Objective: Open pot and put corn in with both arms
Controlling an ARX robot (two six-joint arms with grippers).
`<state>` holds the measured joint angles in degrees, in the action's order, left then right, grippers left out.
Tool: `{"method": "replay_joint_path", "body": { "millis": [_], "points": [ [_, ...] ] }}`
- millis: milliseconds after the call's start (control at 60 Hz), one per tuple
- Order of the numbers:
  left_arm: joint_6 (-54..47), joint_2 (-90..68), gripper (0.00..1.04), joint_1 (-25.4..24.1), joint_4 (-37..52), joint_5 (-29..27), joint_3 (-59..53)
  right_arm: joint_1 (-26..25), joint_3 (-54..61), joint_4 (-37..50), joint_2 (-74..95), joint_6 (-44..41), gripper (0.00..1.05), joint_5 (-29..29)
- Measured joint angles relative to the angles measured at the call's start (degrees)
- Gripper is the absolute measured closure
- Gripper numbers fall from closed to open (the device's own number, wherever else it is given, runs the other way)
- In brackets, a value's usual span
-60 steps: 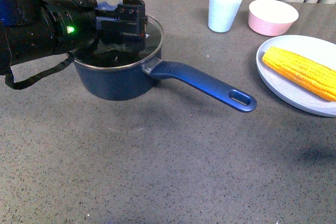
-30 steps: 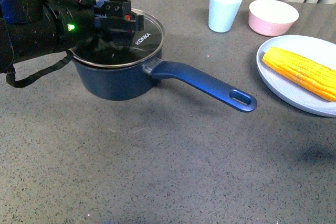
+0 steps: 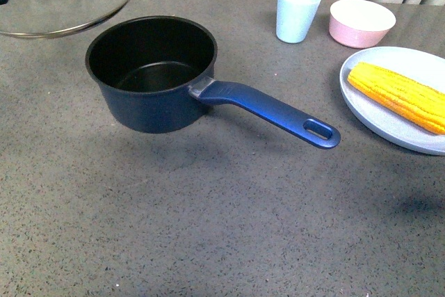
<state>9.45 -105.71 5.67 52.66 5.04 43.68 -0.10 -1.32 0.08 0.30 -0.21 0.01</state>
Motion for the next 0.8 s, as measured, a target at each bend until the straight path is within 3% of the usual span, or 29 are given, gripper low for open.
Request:
{"method": "replay_joint_path", "body": {
  "millis": [133,350,800],
  "points": [
    [1.4,-3.0,0.48,-5.7,2.6,-0.6,-0.7,0.0,0.0,0.0,0.0,0.0,0.09,0.0],
    [3.6,-10.0,0.48,-10.2,7.0,-1.2,-0.7,0.0,0.0,0.0,0.0,0.0,0.09,0.0],
    [4.5,-21.9,0.48,-10.9,17.3,-1.6,-0.2,0.0,0.0,0.0,0.0,0.0,0.09,0.0]
  ]
}}
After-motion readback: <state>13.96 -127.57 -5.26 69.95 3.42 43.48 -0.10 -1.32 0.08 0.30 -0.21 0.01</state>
